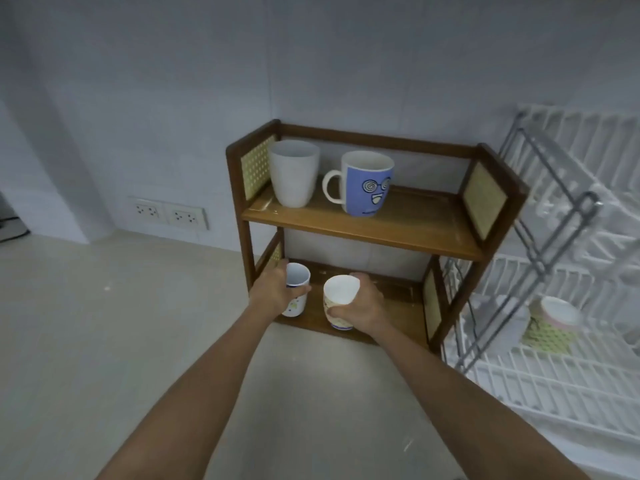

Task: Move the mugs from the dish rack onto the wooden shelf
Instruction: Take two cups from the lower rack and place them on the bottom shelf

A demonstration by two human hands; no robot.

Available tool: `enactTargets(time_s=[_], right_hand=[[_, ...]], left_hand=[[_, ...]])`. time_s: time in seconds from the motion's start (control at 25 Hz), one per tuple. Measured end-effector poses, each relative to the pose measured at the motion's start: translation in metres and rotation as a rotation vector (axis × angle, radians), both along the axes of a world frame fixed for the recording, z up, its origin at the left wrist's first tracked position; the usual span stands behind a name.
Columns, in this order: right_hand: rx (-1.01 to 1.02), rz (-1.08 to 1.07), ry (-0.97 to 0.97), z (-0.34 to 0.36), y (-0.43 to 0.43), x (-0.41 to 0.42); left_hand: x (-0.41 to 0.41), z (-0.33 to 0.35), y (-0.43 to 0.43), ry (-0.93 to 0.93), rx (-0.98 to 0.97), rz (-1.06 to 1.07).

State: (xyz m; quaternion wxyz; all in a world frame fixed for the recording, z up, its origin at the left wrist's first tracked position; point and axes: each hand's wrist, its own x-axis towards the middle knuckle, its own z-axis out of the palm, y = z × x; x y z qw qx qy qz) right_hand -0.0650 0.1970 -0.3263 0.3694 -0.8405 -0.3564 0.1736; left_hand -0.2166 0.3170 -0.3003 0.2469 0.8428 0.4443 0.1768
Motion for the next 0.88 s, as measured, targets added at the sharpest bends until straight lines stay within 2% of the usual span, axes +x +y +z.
enactTargets(time_s=[0.36, 0.6, 0.72, 0.8, 0.88], right_hand=[[-0.110, -0.005, -0.065, -0.033, 0.051, 0.020], [-0.153, 0.000, -0.072, -0.040, 0.059, 0.025], [-0.163, 0.034, -0.025, -0.035, 0.051, 0.021], [-0.086, 0.022, 0.068, -0.028, 0.034, 0.010], [-0.010, 0.026, 0.116, -0.021, 0.000, -0.006]], left_hand=[[0.024, -0.038, 0.040, 0.056, -0.062, 0.009], [0.029, -0.050, 0.043, -0.055, -0.094, 0.084], [0.032, -0.048, 0.037, -0.004, -0.069, 0.066], [0.028, -0.044, 0.022, 0.024, -0.037, 0.038], [0.019, -0.042, -0.004, 0.002, 0.120, -0.047]])
